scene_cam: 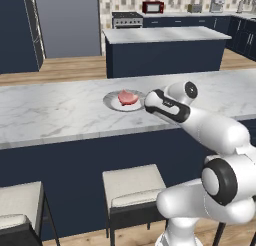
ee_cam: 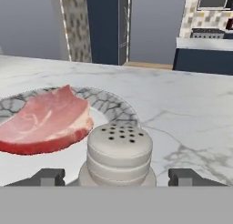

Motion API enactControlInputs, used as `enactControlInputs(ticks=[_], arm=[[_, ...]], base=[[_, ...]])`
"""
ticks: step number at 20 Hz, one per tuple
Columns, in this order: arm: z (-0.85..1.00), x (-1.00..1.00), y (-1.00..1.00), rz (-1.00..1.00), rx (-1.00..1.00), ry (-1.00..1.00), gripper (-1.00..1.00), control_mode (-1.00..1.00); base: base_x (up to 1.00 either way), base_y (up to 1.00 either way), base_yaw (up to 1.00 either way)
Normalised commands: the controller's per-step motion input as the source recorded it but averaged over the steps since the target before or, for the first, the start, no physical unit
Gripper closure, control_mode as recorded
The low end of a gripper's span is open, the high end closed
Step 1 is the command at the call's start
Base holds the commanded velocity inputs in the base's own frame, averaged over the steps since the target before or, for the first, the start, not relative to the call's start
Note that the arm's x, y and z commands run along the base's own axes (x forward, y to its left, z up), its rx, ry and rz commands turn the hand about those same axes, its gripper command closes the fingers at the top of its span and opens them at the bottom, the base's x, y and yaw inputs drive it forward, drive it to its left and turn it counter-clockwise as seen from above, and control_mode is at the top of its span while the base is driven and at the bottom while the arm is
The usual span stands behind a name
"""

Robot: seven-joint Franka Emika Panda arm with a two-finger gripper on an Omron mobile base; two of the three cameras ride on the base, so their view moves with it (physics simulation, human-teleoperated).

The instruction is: Retrieve the shaker from the cabinet and place it next the steak on a plate on the dining table.

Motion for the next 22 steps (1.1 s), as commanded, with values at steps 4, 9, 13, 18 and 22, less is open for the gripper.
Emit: enactControlInputs(ticks=[4,9,13,18,22], arm=[[-0.19,0.03,0.0,0.0,0.0,-0.02,-1.0,-1.0],[-0.01,-0.11,0.0,0.0,0.0,-0.08,-1.0,-1.0],[0.0,-0.21,0.0,0.0,0.0,-0.11,-1.0,-1.0],[0.04,-0.32,-0.01,0.0,0.0,-0.16,-1.0,-1.0],[0.32,-0.47,-0.23,0.0,0.03,-0.14,-1.0,-1.0]], base=[[0.0,0.0,0.0],[0.0,0.0,0.0],[0.0,0.0,0.0],[0.0,0.0,0.0],[0.0,0.0,0.0]])
